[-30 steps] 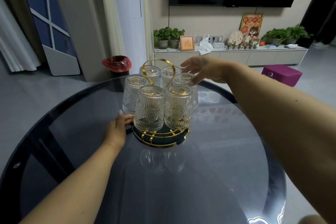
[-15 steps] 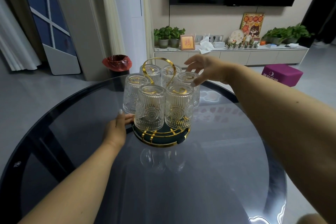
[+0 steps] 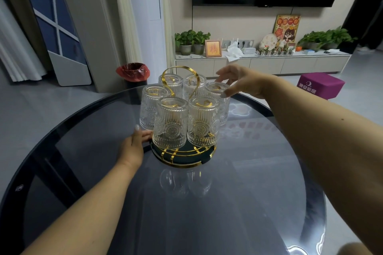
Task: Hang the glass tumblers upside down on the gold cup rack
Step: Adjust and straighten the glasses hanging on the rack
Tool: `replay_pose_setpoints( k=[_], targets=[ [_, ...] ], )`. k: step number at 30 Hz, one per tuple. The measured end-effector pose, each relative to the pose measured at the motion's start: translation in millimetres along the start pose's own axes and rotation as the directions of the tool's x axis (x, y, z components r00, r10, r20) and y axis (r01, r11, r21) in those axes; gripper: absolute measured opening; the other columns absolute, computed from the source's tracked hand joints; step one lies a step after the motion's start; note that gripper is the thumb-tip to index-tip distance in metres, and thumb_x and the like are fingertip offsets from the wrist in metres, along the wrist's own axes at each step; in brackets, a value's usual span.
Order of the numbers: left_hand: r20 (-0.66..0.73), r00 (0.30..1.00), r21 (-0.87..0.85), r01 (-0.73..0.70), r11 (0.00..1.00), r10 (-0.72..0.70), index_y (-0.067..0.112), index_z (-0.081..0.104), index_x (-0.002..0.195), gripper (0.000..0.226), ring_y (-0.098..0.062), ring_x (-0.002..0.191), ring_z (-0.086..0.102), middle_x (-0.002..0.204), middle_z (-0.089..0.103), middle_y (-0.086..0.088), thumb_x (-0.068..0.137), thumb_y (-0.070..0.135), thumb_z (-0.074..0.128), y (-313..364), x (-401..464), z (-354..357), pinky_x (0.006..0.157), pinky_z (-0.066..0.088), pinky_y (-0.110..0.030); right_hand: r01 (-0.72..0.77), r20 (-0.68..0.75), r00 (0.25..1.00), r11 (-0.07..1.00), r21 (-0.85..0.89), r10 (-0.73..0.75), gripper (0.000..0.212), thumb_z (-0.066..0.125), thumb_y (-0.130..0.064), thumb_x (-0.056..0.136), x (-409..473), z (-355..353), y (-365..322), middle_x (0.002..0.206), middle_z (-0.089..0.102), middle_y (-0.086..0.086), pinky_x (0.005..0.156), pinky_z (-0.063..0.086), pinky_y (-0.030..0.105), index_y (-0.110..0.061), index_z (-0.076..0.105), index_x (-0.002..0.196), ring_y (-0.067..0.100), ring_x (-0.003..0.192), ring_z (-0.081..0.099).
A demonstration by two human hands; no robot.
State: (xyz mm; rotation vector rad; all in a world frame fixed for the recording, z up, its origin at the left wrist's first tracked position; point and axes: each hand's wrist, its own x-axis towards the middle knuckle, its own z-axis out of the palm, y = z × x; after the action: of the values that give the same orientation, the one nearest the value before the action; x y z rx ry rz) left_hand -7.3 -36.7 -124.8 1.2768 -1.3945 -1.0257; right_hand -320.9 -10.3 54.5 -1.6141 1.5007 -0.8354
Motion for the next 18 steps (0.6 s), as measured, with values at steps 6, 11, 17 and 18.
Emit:
replay_pose_setpoints(
  k=[6, 11, 17, 18],
  targets=[
    [0.007, 1.000, -0.016, -0.007, 1.000, 0.007, 0.030, 0.061, 0.091, 0.045, -0.018, 0.107, 0.056, 0.106, 0.064, -0.002, 0.100, 0.049, 0.020, 2.2, -2.0, 0.7, 0.092, 0.031, -0.031, 0.014, -0.046, 0.999, 0.997, -0.080, -0.018, 0.067, 0.075, -0.007, 0.070, 1.9, -9.3, -17.3, 0.115, 0.060, 0.003, 0.107, 0.041, 0.037, -0.006, 0.046, 0.130, 0.021, 0.111, 0.056],
    [0.008, 1.000, -0.034, -0.012, 0.999, 0.012, 0.025, 0.064, 0.094, 0.049, -0.018, 0.104, 0.059, 0.103, 0.066, -0.002, 0.100, 0.047, 0.021, 0.6, -0.9, 1.5, 0.092, 0.033, -0.031, 0.054, -0.158, 0.982, 0.958, -0.281, -0.102, 0.059, 0.078, -0.019, 0.074, 19.9, 3.0, -40.3, 0.121, 0.062, 0.003, 0.100, 0.045, 0.032, -0.011, 0.052, 0.127, 0.016, 0.105, 0.058],
    [0.011, 1.000, -0.031, -0.017, 0.999, 0.017, 0.031, 0.064, 0.089, 0.050, -0.016, 0.101, 0.061, 0.100, 0.069, 0.000, 0.098, 0.053, 0.020, -5.4, 2.9, -0.4, 0.092, 0.036, -0.033, 0.036, -0.097, 0.991, 0.893, -0.450, -0.089, 0.067, 0.081, -0.012, 0.071, 50.5, 24.4, -52.3, 0.124, 0.062, 0.006, 0.100, 0.045, 0.037, -0.014, 0.051, 0.131, 0.023, 0.114, 0.056],
    [0.013, 1.000, -0.028, -0.017, 0.999, 0.018, 0.033, 0.064, 0.088, 0.050, -0.015, 0.101, 0.061, 0.098, 0.069, 0.002, 0.098, 0.054, 0.020, -6.2, 3.7, -0.7, 0.092, 0.035, -0.032, 0.027, -0.080, 0.994, 0.886, -0.462, -0.073, 0.069, 0.081, -0.011, 0.070, 54.3, 26.4, -52.3, 0.126, 0.061, 0.007, 0.099, 0.045, 0.037, -0.014, 0.050, 0.132, 0.024, 0.115, 0.055]
  ],
)
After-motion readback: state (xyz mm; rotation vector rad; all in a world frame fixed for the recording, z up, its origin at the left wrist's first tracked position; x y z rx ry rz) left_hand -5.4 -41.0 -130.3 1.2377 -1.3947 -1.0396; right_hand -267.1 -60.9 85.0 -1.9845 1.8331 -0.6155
